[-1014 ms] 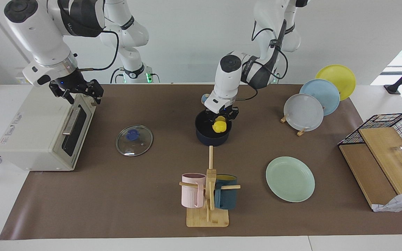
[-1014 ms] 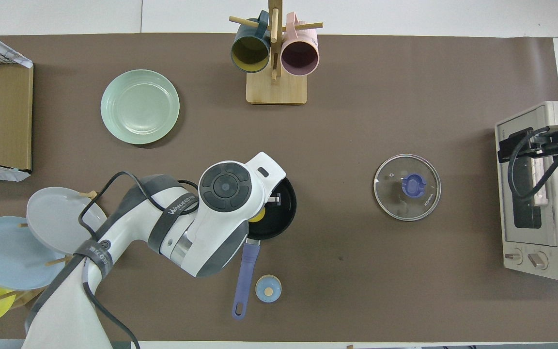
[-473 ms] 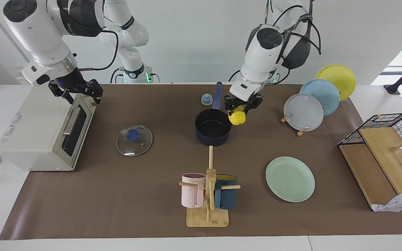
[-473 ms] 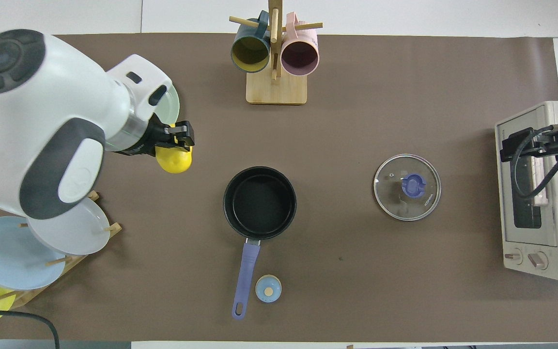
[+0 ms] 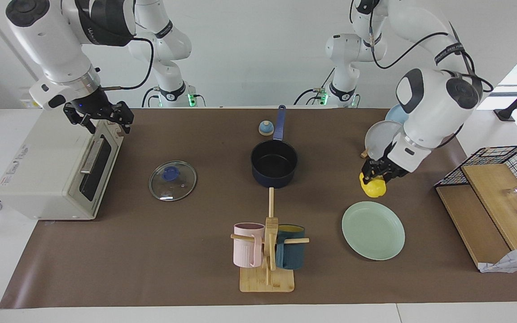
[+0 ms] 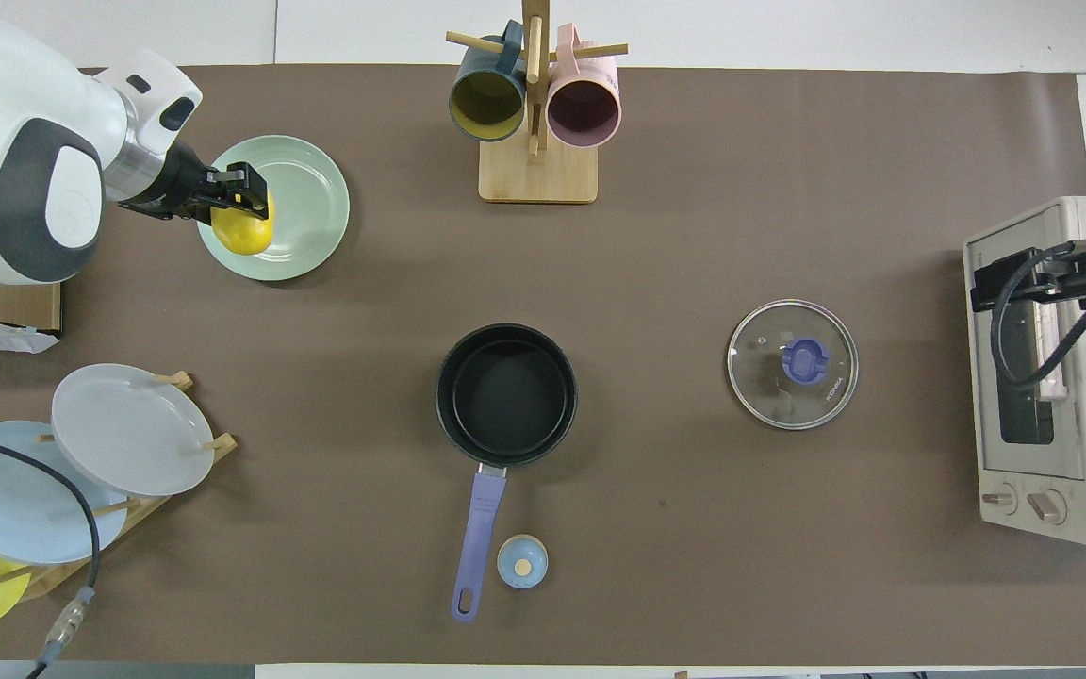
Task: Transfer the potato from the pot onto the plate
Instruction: 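Lower the potato onto the green plate and open the left gripper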
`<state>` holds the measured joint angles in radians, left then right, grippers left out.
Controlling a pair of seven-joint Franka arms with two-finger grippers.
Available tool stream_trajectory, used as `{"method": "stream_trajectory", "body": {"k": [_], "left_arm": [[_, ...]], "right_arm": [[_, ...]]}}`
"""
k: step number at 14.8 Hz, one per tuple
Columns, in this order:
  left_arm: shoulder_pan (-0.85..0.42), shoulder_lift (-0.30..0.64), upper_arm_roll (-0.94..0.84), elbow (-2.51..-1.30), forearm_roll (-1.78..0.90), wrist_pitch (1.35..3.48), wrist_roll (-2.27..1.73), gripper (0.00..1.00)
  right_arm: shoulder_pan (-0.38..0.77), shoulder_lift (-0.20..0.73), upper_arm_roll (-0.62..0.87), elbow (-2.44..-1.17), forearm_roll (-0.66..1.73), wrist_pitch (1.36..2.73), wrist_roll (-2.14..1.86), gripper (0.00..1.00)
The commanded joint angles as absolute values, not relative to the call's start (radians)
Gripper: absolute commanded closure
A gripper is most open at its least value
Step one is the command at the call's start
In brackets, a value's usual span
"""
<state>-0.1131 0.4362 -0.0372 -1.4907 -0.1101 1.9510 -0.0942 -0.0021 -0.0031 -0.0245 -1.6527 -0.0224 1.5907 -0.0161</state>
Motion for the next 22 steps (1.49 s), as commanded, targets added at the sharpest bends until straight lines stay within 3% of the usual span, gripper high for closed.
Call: {"method": "stream_trajectory", "body": {"k": [1,9,10,12,13,17,22], "left_arm": [[-0.103,0.548,-0.043,-1.407,-0.059,2.032,-0.045,1.0],[-0.109,0.537,-0.043,-1.539,-0.006,2.14,-0.019,1.0],[-0.107,0.537,-0.043,-1.539,-0.006,2.14,0.0,0.86],[-0.11,0.535,-0.043,-1.54,-0.006,2.134,0.0,0.18],[-0.11,0.535,-0.041,-1.536,-0.005,2.128,0.0,0.0],[-0.083,0.445,-0.041,-1.529,-0.015,2.057,-0.006,0.0],[-0.074,0.255,-0.035,-1.531,-0.008,1.853,-0.072,0.0]], "right_arm": [[-0.009,0.002,-0.018,-1.64,-0.009,1.6,0.002,0.0],[-0.009,0.002,-0.017,-1.638,-0.009,1.598,-0.002,0.0],[-0.009,0.002,-0.017,-1.638,-0.009,1.597,-0.002,0.0],[-0.009,0.002,-0.017,-1.638,-0.009,1.598,-0.002,0.0],[-0.009,0.002,-0.017,-1.638,-0.009,1.598,-0.002,0.0],[-0.009,0.002,-0.017,-1.638,-0.009,1.598,-0.002,0.0],[-0.009,0.002,-0.017,-1.638,-0.009,1.6,-0.002,0.0]]}}
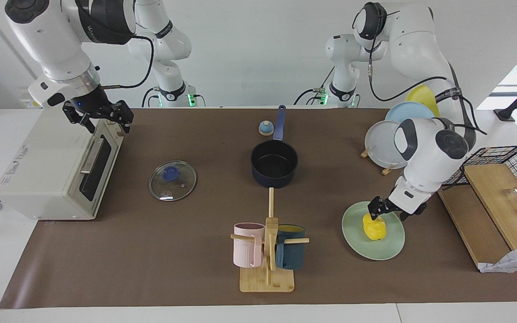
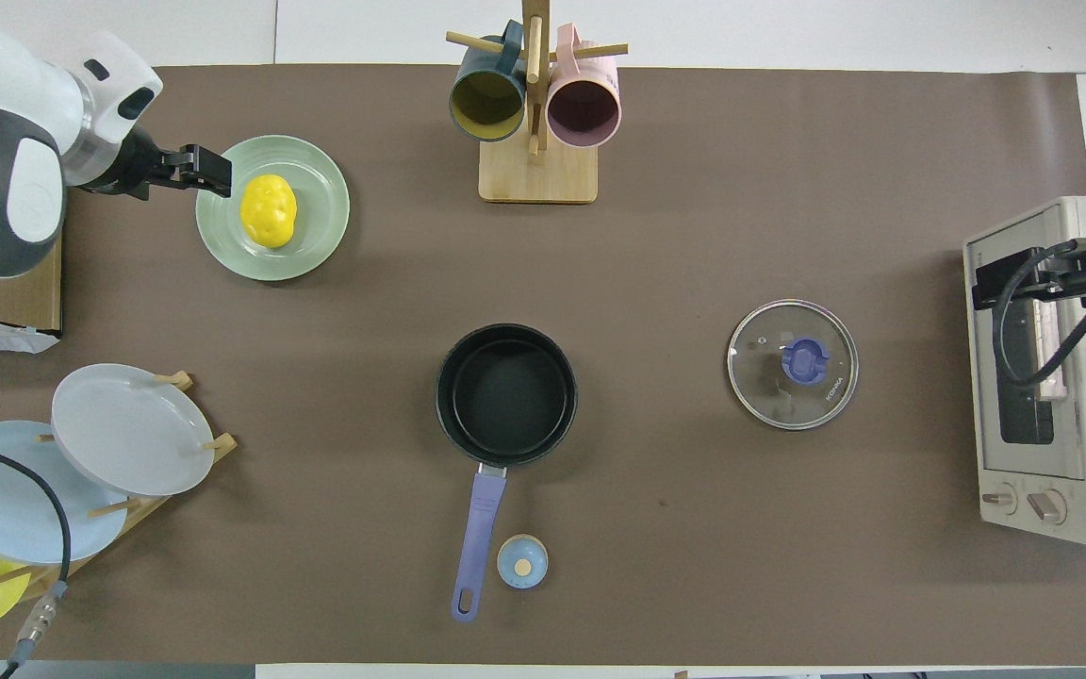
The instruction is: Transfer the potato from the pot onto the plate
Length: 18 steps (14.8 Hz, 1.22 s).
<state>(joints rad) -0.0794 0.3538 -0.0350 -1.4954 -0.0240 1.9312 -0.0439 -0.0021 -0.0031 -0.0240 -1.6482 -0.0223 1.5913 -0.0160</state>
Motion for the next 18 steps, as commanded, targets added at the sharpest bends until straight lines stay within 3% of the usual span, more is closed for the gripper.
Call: {"method": "stream_trajectory", "body": {"k": [1,7,12,13,18], "left_arm": [[-0.074,0.208,-0.022,-1.531,-0.008,1.809,-0.071,0.0],[-0.054,-0.027,-0.018,-1.569,-0.006,1.502,-0.061,0.0],[-0.075,-0.153,-0.02,-1.808,-0.006,1.596,-0.086,0.0],[-0.077,-0.149,-0.018,-1.81,-0.006,1.615,-0.086,0.0],[-0.109,-0.035,0.011,-1.548,-0.006,1.442,-0.078,0.0]], "right_arm": [[-0.009,0.002,-0.017,-1.638,-0.009,1.6,-0.002,0.0],[-0.008,0.002,-0.015,-1.64,-0.011,1.6,0.002,0.0],[-0.008,0.002,-0.014,-1.64,-0.012,1.603,-0.002,0.0],[-0.008,0.0,-0.014,-1.64,-0.012,1.603,-0.002,0.0],[-0.009,0.0,-0.014,-1.638,-0.011,1.603,-0.002,0.0]]}}
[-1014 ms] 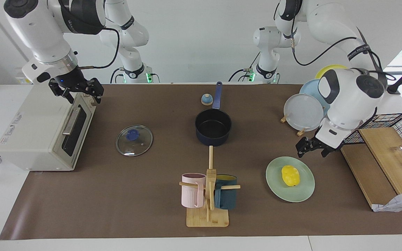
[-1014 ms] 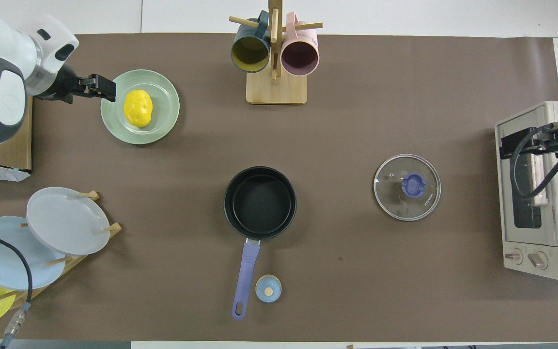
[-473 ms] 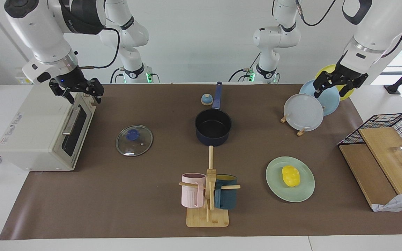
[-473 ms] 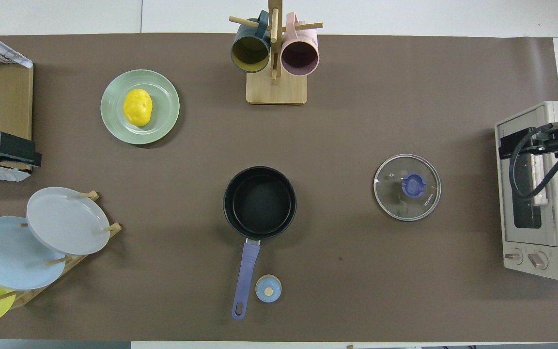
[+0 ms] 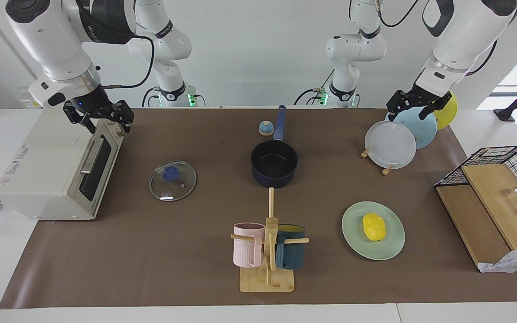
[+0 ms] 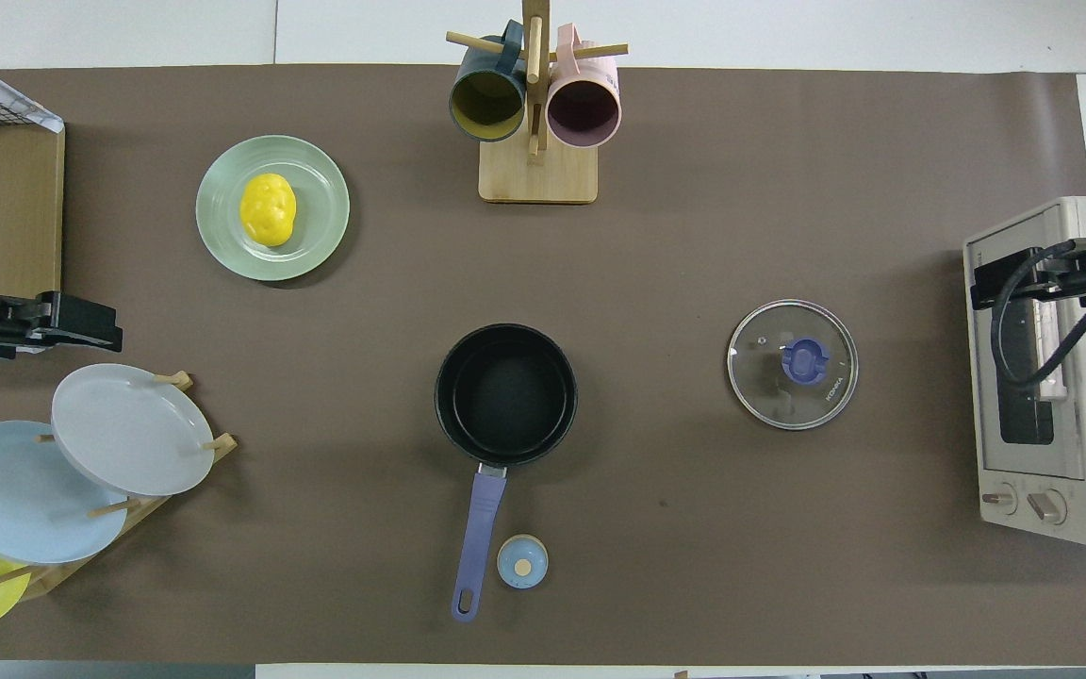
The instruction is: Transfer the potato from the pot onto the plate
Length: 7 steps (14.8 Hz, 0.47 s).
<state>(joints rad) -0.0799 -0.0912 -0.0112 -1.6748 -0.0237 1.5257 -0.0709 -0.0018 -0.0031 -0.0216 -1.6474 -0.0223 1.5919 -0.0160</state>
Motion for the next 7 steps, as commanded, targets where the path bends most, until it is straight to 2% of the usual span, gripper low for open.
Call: {"method": "stream_trajectory", "body": {"k": [1,7], "left_arm": [[-0.107,-0.041,0.009,-1.564,-0.006,1.453,-0.074,0.0],[-0.095,-0.051,-0.002,-1.589,-0.006,1.482,-0.069,0.0]], "right_arm": [[-0.009,0.0,-0.014,-1.64,-0.011,1.603,-0.002,0.0],[-0.008,0.0,-0.014,-1.638,-0.011,1.603,-0.002,0.0]]}}
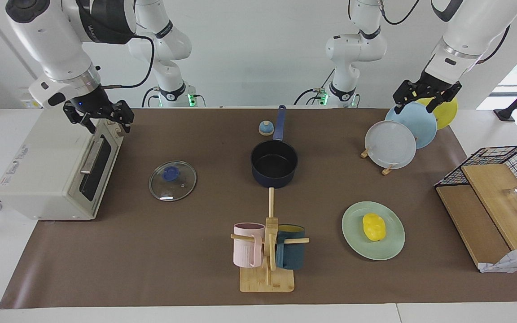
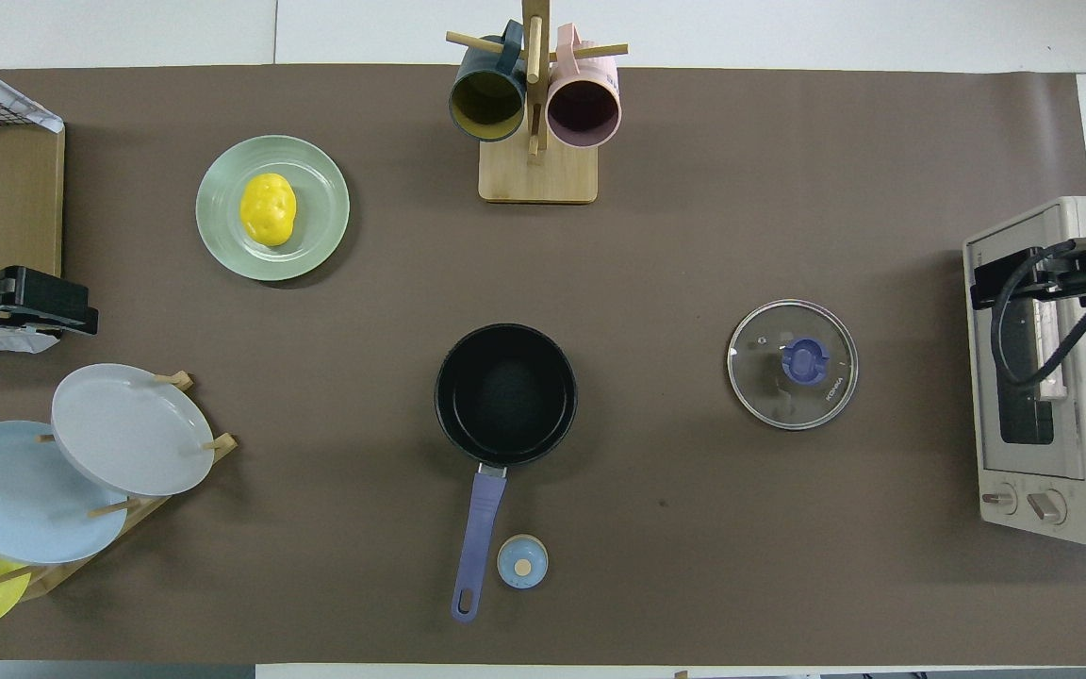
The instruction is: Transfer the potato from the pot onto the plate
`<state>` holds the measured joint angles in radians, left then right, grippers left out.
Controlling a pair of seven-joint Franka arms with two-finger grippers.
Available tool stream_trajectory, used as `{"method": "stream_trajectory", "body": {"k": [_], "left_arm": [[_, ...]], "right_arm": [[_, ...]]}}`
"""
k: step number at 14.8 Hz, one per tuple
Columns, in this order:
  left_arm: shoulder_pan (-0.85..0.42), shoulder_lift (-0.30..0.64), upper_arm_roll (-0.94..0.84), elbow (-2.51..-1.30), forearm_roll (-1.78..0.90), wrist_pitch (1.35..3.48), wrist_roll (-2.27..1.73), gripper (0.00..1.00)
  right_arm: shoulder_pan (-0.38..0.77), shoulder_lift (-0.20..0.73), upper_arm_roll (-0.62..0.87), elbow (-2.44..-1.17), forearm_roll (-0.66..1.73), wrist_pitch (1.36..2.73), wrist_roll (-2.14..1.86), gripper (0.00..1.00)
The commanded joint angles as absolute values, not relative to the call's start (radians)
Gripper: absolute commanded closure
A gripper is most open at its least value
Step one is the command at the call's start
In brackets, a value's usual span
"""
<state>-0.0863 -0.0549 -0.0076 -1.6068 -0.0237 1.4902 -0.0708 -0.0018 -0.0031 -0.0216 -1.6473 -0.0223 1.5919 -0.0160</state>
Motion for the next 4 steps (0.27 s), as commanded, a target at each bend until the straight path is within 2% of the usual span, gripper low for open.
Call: {"method": "stream_trajectory", "body": {"k": [1,4], "left_arm": [[-0.095,-0.051,-0.002,-1.589,-0.006,1.482,-0.069,0.0],[-0.095,-0.051,-0.002,-1.589,-0.008,1.479,-0.067,0.0]], "right_arm": [[-0.008,0.0,-0.014,-1.64,-0.011,1.603,-0.002,0.0],[-0.008,0.0,-0.015,-1.64,-0.011,1.603,-0.002,0.0]]}}
